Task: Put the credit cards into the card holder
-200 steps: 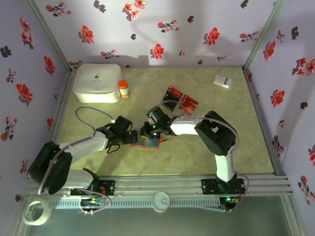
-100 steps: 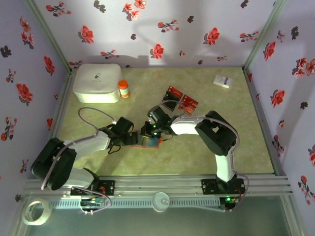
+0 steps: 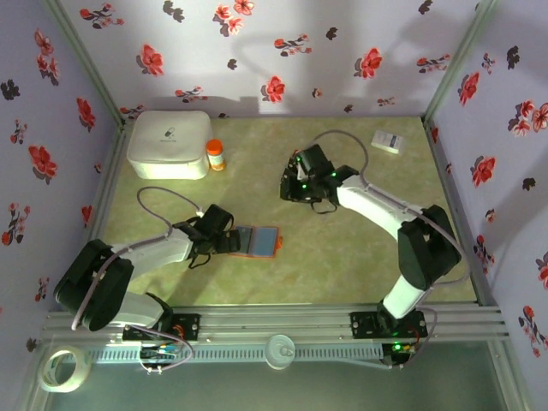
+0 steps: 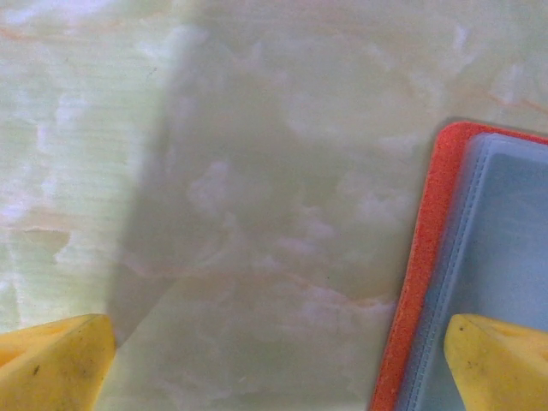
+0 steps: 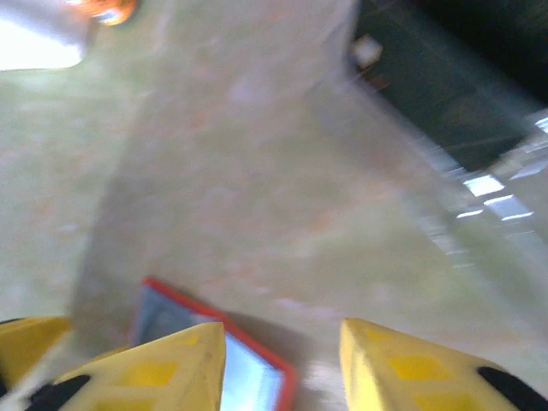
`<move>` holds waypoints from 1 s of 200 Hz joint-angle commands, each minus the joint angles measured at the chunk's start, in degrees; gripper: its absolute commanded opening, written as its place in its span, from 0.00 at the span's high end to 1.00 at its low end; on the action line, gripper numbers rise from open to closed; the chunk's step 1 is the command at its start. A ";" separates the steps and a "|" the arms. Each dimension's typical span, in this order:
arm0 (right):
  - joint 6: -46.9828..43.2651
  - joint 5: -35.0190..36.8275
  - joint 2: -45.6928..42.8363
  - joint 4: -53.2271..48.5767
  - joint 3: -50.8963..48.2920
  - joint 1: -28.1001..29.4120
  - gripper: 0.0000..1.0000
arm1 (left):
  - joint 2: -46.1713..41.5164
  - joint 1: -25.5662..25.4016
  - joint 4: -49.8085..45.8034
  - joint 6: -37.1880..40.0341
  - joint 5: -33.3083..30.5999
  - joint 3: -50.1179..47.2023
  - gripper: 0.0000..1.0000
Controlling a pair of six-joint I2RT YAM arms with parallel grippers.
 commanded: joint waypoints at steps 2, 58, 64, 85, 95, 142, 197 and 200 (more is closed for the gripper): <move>-14.98 13.30 -0.89 -15.85 4.40 -2.42 0.57 | 2.29 -0.24 -1.53 -0.09 -1.13 -1.05 0.00; -26.63 23.53 5.16 -23.42 12.29 -4.94 0.58 | 3.35 -0.27 -1.31 -0.55 -1.33 -0.76 0.00; -27.24 24.37 6.05 -23.85 12.87 -5.11 0.58 | 3.44 -0.26 -1.26 -0.54 -1.33 -0.79 0.00; -28.80 26.16 8.76 -24.99 14.95 -5.43 0.59 | 3.36 -0.30 -1.33 -0.56 -1.42 -0.83 0.00; -29.25 26.56 9.79 -25.14 15.56 -5.43 0.60 | 3.34 -0.35 -1.34 -0.60 -1.44 -0.86 0.00; -30.16 29.65 12.75 -25.20 17.15 -5.64 0.61 | 3.31 -0.32 -1.16 -0.77 -1.33 -0.94 0.00; -30.34 27.27 15.02 -25.03 18.45 -5.61 0.63 | 3.44 -0.39 -1.09 -0.81 -1.23 -0.96 0.00; -30.30 27.31 15.04 -25.04 18.54 -5.61 0.64 | 3.44 -0.36 -1.07 -0.82 -1.23 -0.97 0.00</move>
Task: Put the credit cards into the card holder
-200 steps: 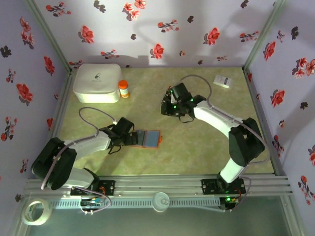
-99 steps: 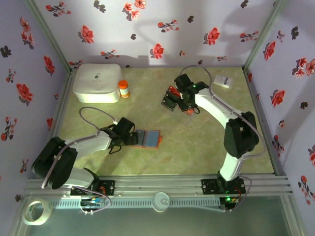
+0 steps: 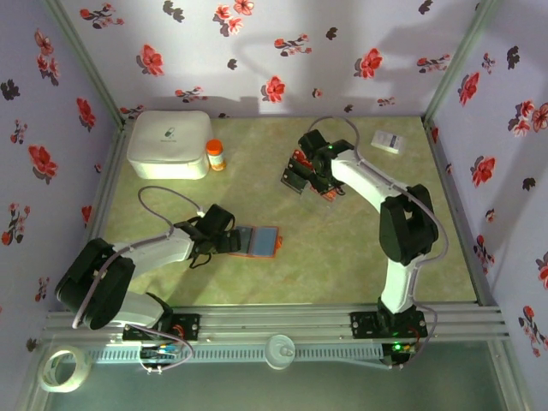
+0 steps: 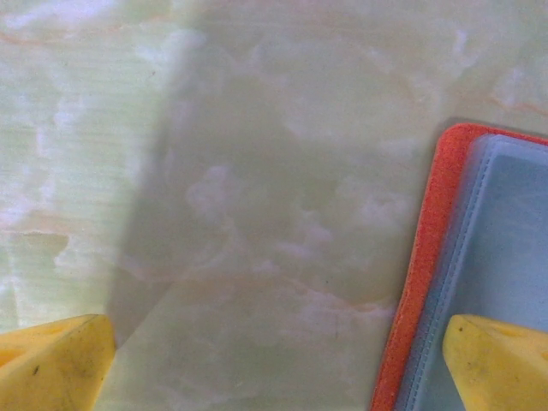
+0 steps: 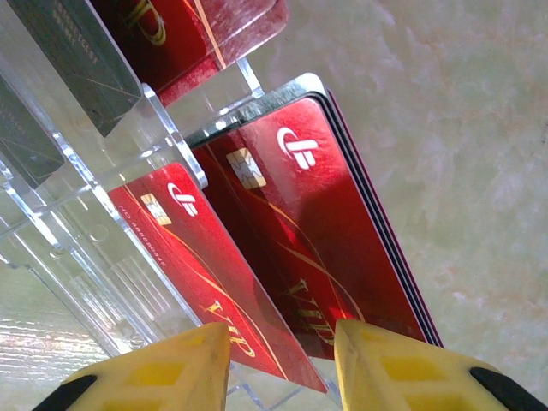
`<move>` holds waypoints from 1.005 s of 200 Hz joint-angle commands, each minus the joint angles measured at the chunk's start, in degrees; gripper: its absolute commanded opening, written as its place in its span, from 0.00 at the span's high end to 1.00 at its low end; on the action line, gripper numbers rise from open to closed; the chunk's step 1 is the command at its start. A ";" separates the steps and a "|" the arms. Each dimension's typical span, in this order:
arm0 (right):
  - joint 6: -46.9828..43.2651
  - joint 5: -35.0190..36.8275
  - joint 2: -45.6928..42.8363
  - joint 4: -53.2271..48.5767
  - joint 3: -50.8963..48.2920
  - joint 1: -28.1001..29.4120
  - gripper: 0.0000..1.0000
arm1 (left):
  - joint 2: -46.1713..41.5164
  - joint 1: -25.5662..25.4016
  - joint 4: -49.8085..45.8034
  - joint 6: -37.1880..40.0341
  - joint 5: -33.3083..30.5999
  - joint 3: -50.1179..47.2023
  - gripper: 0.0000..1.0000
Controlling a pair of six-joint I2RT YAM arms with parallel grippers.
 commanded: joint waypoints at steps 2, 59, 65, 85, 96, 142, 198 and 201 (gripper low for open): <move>-1.15 -0.09 1.70 -1.42 2.00 -0.41 0.64 | 2.81 -0.18 -1.27 -0.55 -0.66 -1.23 0.00; -1.75 -2.10 2.10 -1.96 2.29 -0.41 0.75 | 2.76 -0.41 -1.06 -0.72 -0.64 -1.36 0.00; -1.82 -2.10 2.00 -1.98 2.28 -0.41 0.76 | 2.80 -0.37 -1.11 -0.73 -0.67 -1.43 0.00; -2.28 -2.18 1.56 -1.95 2.20 -0.41 0.80 | 2.85 -0.57 -0.93 -0.78 -0.64 -1.40 0.00; -2.82 -2.84 1.41 -1.94 2.20 -0.41 0.83 | 2.89 -0.60 -0.92 -0.80 -0.59 -1.39 0.00; -6.90 -6.80 0.58 -2.34 1.90 -0.34 0.85 | 2.70 -0.78 -1.06 -0.82 -0.70 -1.40 0.00; -11.79 -12.02 -1.52 -2.80 1.45 -0.41 0.90 | 3.02 -0.88 -1.27 -0.99 -0.64 -1.14 0.00; -12.09 -12.30 -1.48 -3.06 1.62 -0.41 0.90 | 3.07 -1.00 -1.31 -0.93 -0.71 -1.12 0.00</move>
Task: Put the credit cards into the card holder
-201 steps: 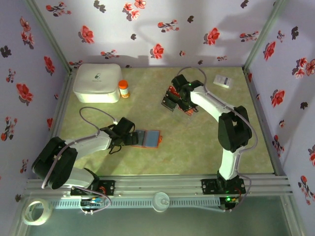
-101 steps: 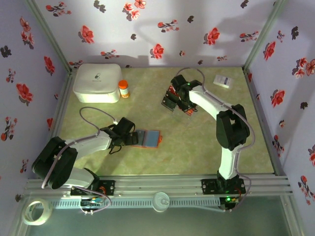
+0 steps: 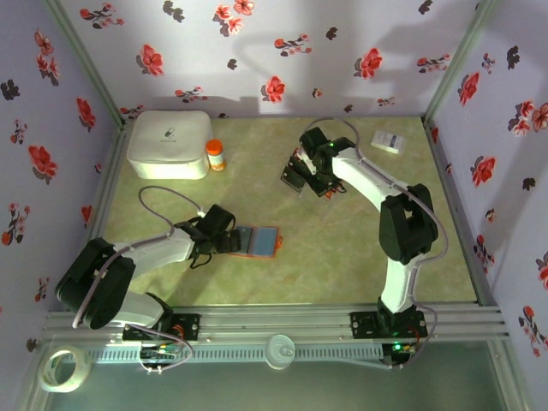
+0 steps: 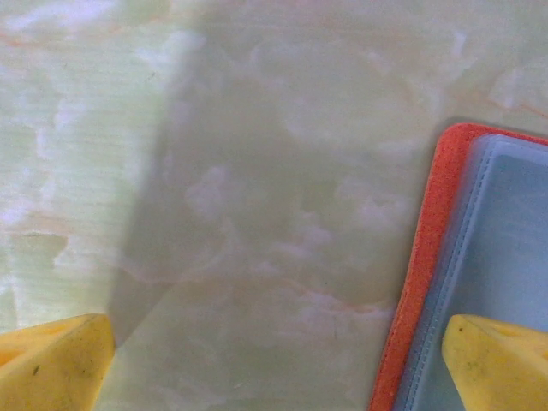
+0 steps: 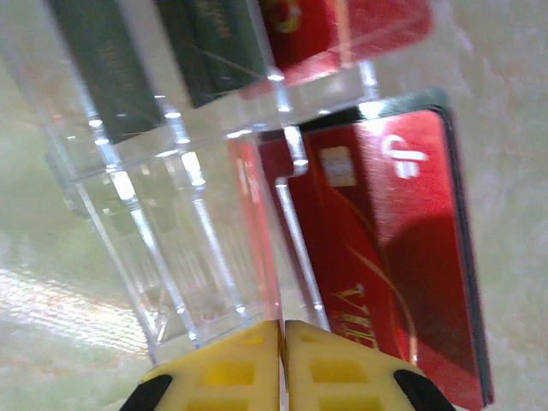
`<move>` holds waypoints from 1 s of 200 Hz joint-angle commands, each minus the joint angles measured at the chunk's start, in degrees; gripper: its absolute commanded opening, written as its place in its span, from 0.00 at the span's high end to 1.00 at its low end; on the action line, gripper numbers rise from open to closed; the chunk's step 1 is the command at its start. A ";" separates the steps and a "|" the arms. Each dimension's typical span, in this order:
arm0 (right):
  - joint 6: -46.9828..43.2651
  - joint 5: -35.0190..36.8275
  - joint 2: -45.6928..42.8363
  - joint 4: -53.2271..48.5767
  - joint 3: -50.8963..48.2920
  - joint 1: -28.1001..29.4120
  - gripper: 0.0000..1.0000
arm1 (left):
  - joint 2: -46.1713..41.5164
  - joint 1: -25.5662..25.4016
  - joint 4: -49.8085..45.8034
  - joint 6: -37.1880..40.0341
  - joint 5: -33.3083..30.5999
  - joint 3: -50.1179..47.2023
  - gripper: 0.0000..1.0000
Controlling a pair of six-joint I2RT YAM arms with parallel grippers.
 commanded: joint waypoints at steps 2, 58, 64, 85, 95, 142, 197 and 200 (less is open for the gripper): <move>-3.82 -4.58 -1.44 -1.98 0.35 -0.06 0.90 | 3.01 -0.49 -1.40 -0.54 -0.21 -1.08 0.00; -5.04 -9.99 -1.18 -5.78 3.16 -0.01 1.00 | 2.35 -0.88 -1.85 -0.79 -0.70 -1.19 0.00; -4.87 -10.47 -1.74 -5.76 3.30 -0.01 1.00 | 2.25 -0.81 -1.84 -0.86 -0.78 -1.29 0.00; -3.96 -12.46 -4.32 -5.78 3.36 0.21 1.00 | 1.98 -0.85 -1.89 -0.88 -0.84 -1.53 0.00; -3.32 -13.70 -5.98 -5.45 3.09 0.40 1.00 | 1.85 -0.81 -2.01 -0.84 -0.91 -1.55 0.00; 4.66 -22.38 -14.32 2.05 -3.11 2.92 1.00 | 1.35 -0.81 -2.90 -1.23 -2.03 -1.36 0.00; 33.38 -30.73 -23.59 35.00 -26.28 8.92 1.00 | 0.09 -0.81 -5.85 -2.60 -4.23 -1.12 0.00; 35.46 -31.35 -23.94 37.91 -27.79 9.28 1.00 | 0.00 -0.83 -5.95 -2.72 -4.38 -1.19 0.00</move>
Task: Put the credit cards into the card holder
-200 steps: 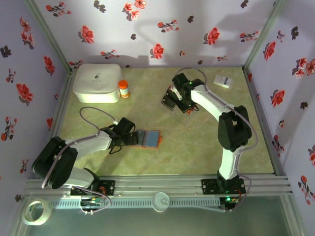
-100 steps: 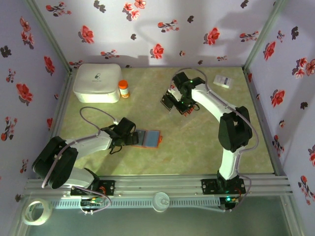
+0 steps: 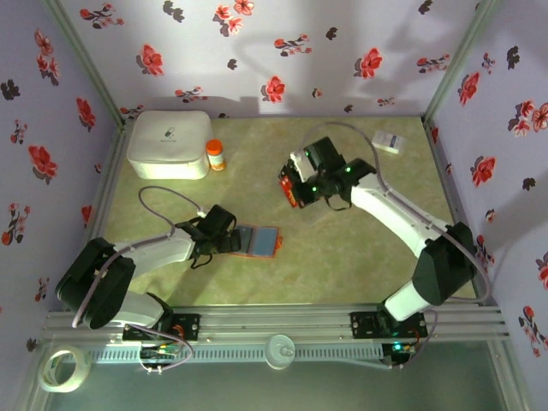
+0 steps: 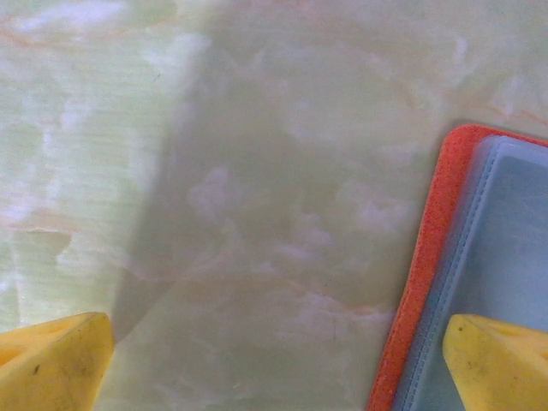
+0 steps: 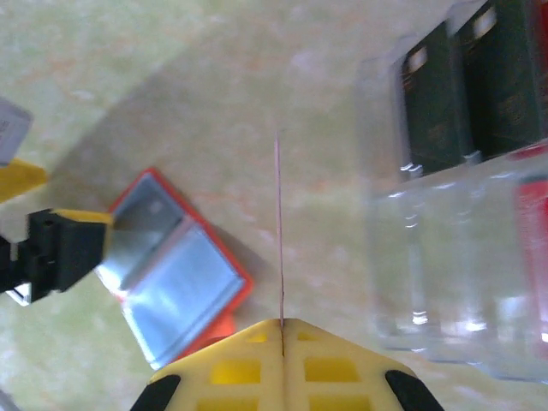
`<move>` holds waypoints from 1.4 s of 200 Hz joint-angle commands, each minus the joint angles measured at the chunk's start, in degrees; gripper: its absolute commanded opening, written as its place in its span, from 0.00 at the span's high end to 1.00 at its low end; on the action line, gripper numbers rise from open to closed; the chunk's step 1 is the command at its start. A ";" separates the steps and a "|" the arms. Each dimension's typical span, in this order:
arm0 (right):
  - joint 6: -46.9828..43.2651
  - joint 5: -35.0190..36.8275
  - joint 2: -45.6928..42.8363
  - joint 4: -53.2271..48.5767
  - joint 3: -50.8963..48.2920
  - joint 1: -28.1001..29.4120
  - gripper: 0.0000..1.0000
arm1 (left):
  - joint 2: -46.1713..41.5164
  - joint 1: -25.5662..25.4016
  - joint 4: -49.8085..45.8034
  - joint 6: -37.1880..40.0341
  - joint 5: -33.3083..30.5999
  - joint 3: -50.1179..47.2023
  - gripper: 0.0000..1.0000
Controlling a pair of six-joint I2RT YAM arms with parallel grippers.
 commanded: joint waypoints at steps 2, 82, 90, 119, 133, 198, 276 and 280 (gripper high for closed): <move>20.30 -6.88 -2.65 22.96 -11.15 2.48 1.00 | -0.10 -0.25 -5.69 -1.44 -3.31 -1.40 0.00; 45.88 5.06 2.52 63.14 -32.92 15.08 1.00 | -3.59 -0.99 -7.64 -5.33 -3.24 -4.21 0.00; 47.38 5.49 3.52 65.98 -33.93 15.39 1.00 | -4.01 -1.15 -7.64 -5.54 -3.20 -4.53 0.00; 51.34 5.41 7.25 72.07 -36.01 15.74 1.00 | -4.40 -1.21 -7.67 -5.60 -3.20 -4.57 0.00; 52.83 4.55 9.06 74.27 -36.21 15.85 1.00 | -4.24 -1.21 -7.69 -5.40 -3.33 -4.23 0.00; 53.99 1.51 13.24 76.04 -35.00 16.37 1.00 | -4.38 -1.26 -8.52 -4.75 -3.65 -2.95 0.00; 52.12 -2.73 16.27 70.28 -32.63 16.45 1.00 | -5.46 -0.30 -12.40 -1.36 -4.33 2.86 0.00; 52.04 -2.74 16.27 70.12 -32.65 16.49 1.00 | -5.39 -0.11 -12.52 -1.04 -4.37 3.14 0.00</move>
